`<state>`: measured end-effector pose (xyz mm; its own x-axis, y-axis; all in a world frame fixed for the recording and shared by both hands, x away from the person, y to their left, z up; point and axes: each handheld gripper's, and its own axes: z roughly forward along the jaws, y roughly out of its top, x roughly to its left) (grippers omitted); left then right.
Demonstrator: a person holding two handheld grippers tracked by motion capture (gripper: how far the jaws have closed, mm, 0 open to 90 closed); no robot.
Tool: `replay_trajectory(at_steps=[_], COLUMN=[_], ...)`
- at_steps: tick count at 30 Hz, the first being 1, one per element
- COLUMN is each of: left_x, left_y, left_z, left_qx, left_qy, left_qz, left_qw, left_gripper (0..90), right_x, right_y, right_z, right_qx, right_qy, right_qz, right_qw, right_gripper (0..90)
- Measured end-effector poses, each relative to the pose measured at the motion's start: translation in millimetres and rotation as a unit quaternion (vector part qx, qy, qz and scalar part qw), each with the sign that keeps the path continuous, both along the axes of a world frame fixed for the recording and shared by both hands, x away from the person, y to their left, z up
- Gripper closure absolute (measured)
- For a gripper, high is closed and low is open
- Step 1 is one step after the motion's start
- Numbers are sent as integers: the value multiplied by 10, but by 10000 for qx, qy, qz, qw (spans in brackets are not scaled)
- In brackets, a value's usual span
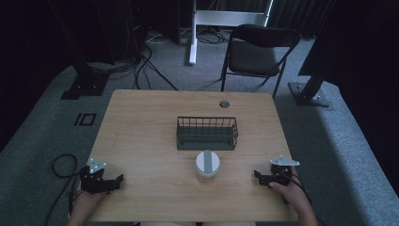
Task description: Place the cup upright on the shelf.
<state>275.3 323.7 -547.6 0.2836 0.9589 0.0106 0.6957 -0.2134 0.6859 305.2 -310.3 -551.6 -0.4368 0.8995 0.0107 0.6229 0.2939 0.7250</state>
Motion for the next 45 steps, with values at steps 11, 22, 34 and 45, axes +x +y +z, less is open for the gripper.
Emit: replay_trajectory(at_steps=[11, 22, 34, 45], left_x=[3, 2, 2, 2], left_y=[5, 5, 3, 4], left_z=[0, -1, -1, -1], left_qx=[-1, 1, -5, -6], left_qy=[2, 1, -3, -4], left_qz=[-58, -58, -53, -53], left_qw=[10000, 10000, 10000, 10000], left_gripper=[6, 6, 6, 6], right_x=[7, 5, 16, -8], right_y=[12, 19, 108, 273], right_z=[0, 0, 3, 85], right_qx=[-3, -7, -33, 143], right_qy=[4, -4, -37, -188], right_qz=[10, -17, 67, 299], right_qw=[10000, 10000, 10000, 9993], right_gripper=[110, 110, 111, 111])
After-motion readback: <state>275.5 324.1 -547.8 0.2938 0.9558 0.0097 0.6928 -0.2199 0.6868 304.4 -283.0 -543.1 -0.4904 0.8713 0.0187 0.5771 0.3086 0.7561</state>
